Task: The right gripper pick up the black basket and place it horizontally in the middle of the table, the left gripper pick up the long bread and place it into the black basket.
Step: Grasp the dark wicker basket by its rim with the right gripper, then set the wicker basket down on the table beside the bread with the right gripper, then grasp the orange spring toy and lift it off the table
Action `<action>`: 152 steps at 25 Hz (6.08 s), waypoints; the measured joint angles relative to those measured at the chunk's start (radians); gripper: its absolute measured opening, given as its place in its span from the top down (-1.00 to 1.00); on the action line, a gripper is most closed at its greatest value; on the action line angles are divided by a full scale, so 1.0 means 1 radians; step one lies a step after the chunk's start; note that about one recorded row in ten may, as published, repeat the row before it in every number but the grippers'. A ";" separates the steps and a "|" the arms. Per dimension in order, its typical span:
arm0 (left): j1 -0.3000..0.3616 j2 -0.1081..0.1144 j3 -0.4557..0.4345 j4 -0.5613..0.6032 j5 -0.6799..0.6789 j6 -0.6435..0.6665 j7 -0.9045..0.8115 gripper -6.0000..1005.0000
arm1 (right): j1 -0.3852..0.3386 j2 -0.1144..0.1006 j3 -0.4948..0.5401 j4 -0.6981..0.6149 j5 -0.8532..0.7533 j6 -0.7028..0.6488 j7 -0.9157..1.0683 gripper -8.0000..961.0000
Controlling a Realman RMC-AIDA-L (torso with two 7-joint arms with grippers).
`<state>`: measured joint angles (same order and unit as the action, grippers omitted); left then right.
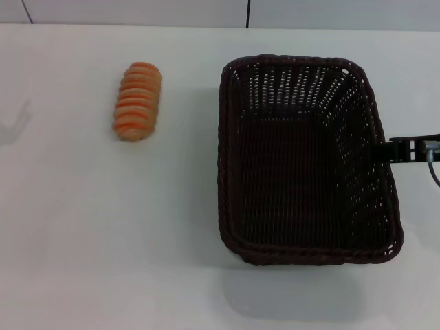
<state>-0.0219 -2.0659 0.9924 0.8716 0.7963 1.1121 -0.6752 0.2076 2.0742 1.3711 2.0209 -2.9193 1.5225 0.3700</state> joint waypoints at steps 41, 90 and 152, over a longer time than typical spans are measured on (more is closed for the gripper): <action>0.006 0.003 -0.017 0.005 0.000 0.008 0.003 -0.47 | 0.001 0.000 -0.120 -0.273 0.002 -0.306 -0.118 0.07; 0.038 -0.002 -0.005 0.054 0.001 0.020 -0.072 -0.47 | 0.321 -0.056 0.587 -0.368 0.546 0.029 -1.609 0.64; 0.012 0.002 0.039 0.244 0.180 -0.148 -0.298 -0.47 | -0.164 0.003 0.357 0.017 0.675 -0.692 -1.311 -0.04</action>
<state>-0.0097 -2.0635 1.0311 1.1157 0.9761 0.9637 -0.9730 0.0435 2.0777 1.7279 2.0383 -2.2445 0.8310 -0.9414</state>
